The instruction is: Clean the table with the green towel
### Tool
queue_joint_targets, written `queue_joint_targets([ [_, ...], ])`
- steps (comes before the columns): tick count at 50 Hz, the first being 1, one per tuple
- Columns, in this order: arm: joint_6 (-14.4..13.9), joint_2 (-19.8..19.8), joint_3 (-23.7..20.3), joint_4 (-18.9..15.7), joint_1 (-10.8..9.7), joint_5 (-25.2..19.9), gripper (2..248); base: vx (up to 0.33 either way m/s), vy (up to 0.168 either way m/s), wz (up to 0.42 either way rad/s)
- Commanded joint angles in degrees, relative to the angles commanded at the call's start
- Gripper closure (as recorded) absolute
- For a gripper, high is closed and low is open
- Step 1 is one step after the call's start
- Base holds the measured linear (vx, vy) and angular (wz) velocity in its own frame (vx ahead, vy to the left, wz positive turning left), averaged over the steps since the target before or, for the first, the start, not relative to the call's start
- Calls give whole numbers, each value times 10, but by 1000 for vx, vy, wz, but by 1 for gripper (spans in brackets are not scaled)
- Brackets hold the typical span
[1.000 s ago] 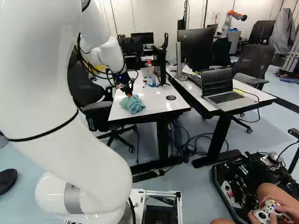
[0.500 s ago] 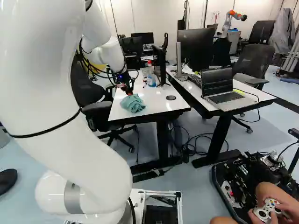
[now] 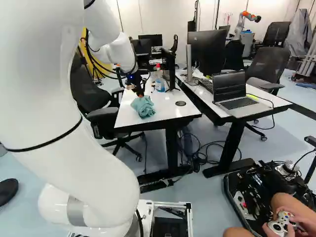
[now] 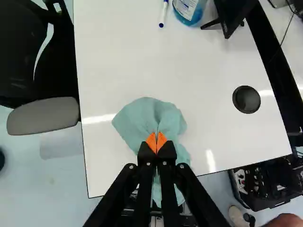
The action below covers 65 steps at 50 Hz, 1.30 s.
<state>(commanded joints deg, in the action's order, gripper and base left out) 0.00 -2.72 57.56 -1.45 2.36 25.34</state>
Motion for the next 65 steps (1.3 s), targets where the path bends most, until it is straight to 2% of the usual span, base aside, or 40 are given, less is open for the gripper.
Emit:
queue_joint_targets([
  [24, 0, -19, 20, 0, -48, 0, 229, 0, 0, 0],
  [65, 0, -99, 108, 0, -113, 0, 229, 0, 0, 0],
])
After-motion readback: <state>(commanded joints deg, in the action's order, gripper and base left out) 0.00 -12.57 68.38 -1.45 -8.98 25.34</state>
